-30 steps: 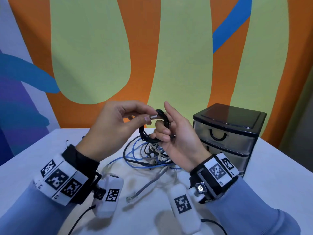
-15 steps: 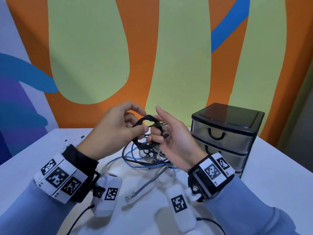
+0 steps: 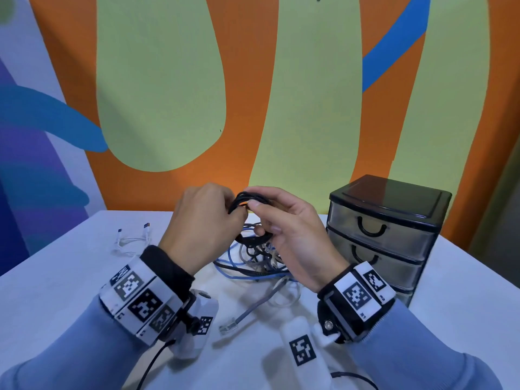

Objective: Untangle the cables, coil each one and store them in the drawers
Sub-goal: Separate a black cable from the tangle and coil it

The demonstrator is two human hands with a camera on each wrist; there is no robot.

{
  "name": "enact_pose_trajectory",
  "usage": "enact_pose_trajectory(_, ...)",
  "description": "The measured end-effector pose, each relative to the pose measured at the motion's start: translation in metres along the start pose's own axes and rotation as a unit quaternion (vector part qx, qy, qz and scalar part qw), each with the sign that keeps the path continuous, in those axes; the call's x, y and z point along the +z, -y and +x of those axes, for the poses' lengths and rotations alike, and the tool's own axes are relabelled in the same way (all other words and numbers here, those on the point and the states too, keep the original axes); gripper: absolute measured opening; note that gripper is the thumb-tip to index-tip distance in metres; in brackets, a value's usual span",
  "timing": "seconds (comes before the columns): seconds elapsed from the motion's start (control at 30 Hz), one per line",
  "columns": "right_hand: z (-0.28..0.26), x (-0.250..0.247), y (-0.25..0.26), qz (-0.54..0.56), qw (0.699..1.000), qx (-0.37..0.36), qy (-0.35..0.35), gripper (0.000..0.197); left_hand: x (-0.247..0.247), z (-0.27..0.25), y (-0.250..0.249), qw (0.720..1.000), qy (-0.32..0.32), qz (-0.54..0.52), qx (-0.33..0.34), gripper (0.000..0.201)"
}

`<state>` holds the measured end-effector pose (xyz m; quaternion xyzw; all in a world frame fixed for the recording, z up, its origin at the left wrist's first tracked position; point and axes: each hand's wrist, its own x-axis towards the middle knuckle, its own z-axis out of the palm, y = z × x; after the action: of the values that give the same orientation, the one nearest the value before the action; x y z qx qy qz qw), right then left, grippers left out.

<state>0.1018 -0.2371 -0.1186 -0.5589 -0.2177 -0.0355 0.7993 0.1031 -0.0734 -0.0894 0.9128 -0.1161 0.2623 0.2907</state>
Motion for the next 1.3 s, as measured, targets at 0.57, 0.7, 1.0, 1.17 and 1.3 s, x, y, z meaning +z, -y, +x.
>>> enact_pose_trajectory(0.57,0.003,-0.001,0.008,0.139,0.990,-0.004,-0.037,0.027,-0.012,0.009,0.002,0.793,0.139,-0.571,-0.163,0.017)
enact_pose_trajectory(0.7,0.007,0.001,0.008,0.167,0.983,-0.021,-0.077,0.022,-0.001,0.008,-0.001,0.773,0.052,-0.604,-0.186,0.016)
enact_pose_trajectory(1.0,0.011,-0.008,0.006,0.091,0.982,-0.030,-0.160,0.008,-0.002,0.003,0.000,0.828,0.046,-0.552,-0.085,0.015)
enact_pose_trajectory(1.17,0.011,-0.017,0.002,-0.136,0.971,-0.082,-0.180,0.006,-0.005,0.004,0.008,0.906,0.110,-0.405,0.056,0.018)
enact_pose_trajectory(1.3,0.008,-0.015,0.006,-0.136,0.981,-0.077,-0.113,0.011,-0.007,0.004,0.010,0.922,0.127,-0.361,0.060,0.021)
